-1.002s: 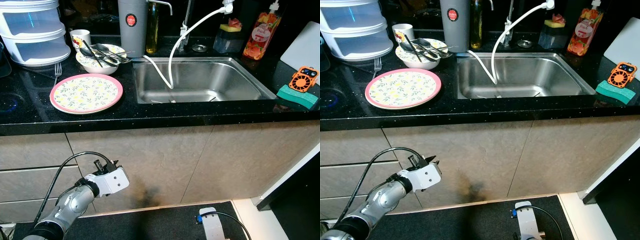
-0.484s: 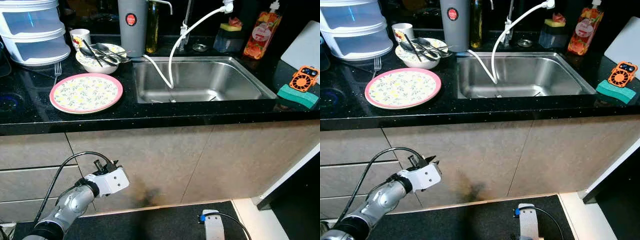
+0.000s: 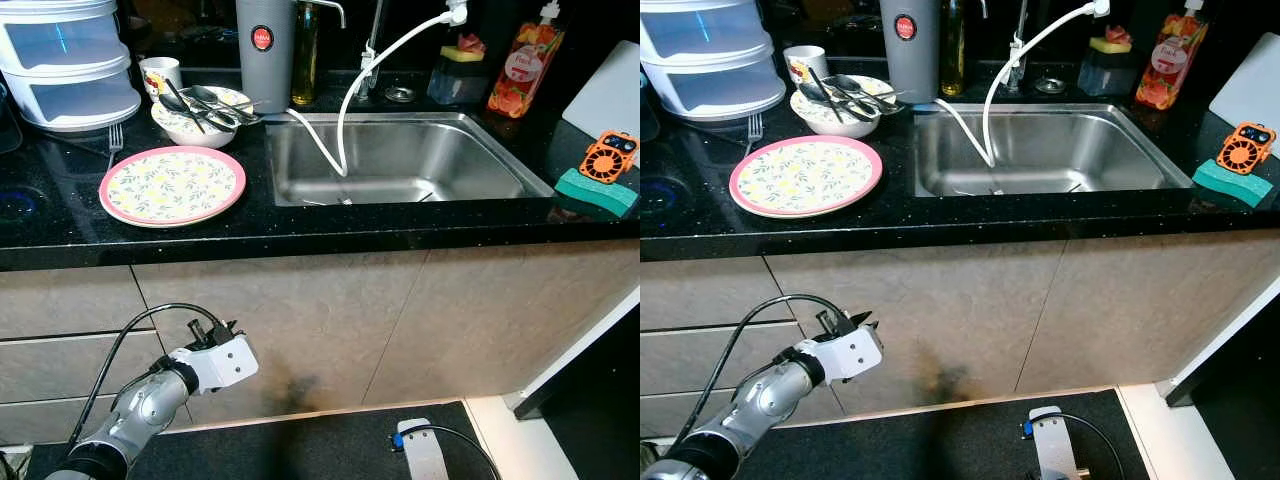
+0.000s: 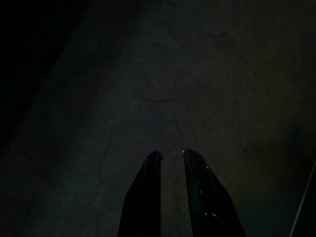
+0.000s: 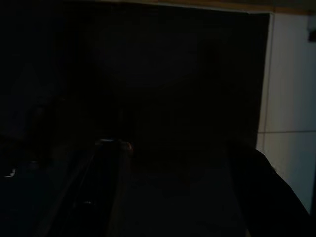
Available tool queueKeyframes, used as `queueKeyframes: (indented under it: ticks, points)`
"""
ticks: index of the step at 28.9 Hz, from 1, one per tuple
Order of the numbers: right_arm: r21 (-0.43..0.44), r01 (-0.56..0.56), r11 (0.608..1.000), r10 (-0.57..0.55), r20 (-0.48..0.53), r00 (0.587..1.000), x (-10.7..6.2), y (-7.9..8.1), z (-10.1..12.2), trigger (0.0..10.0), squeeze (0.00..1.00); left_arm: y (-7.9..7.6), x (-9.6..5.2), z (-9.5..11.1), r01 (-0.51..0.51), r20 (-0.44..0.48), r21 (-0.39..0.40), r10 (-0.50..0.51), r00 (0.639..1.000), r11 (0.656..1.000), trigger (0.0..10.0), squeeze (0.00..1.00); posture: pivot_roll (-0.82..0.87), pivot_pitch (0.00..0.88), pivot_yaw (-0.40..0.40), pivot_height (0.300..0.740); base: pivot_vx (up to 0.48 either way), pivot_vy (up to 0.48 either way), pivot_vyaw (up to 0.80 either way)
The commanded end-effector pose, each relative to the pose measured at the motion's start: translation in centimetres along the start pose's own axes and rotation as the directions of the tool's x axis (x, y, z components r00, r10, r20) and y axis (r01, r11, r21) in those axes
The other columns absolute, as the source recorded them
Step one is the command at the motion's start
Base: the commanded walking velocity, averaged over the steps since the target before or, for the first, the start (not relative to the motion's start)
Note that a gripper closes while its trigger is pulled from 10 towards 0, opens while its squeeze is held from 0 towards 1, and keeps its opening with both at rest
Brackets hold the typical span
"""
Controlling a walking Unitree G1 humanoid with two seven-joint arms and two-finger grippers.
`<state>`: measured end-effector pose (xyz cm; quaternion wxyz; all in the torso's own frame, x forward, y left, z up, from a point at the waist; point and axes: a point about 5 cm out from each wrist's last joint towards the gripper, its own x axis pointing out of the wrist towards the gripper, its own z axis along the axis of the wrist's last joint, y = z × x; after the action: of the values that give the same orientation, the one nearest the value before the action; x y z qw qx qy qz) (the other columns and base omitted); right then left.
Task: Kitchen organization
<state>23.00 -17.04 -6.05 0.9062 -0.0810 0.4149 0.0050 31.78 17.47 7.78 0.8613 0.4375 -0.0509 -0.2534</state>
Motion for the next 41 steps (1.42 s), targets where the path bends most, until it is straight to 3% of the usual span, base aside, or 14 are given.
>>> queueKeyframes:
  ticks: [1, 3, 8, 13, 41]
  points:
    - [0.026, -0.014, 1.0, 0.015, -0.019, 1.0, -0.1, 0.22, -0.67, 10.0, 0.0, -0.22, -0.44, -0.51, 0.022, -0.017, 0.015, -0.022, 1.0, 1.0, 10.0, 0.0, 0.07, 0.165, -0.033, 0.74, 0.0, 0.0, 0.0]
    - [0.064, -0.023, 0.998, 0.024, -0.024, 0.999, -0.12, 0.34, -0.81, 10.0, 0.0, -0.23, -0.45, -0.52, 0.023, -0.017, 0.014, -0.022, 1.0, 1.0, 10.0, 0.0, 0.07, 0.165, -0.033, 0.74, 0.0, 0.0, 0.0]
    - [0.049, -0.042, 0.998, 0.043, -0.029, 0.999, -0.1, 0.4, -0.78, 10.0, 0.0, -0.22, -0.42, -0.52, 0.022, -0.019, 0.015, -0.022, 1.0, 1.0, 10.0, 0.0, 0.07, 0.165, -0.035, 0.74, 0.0, 0.0, 0.0]
    - [-0.013, 0.011, 1.0, -0.011, -0.039, 0.999, -0.08, 0.04, -0.75, 10.0, 0.0, -0.21, -0.41, -0.52, 0.021, -0.019, 0.015, -0.021, 1.0, 1.0, 10.0, 0.0, 0.08, 0.157, -0.035, 0.74, 0.0, 0.0, 0.0]
    - [-0.015, 0.014, 1.0, -0.014, -0.045, 0.999, -0.13, 0.15, -1.02, 10.0, 0.0, -0.56, -0.66, -0.7, 0.03, -0.022, 0.015, -0.029, 0.999, 0.999, 10.0, 0.0, 0.11, 0.133, -0.04, 0.74, 0.0, 0.0, 0.0]
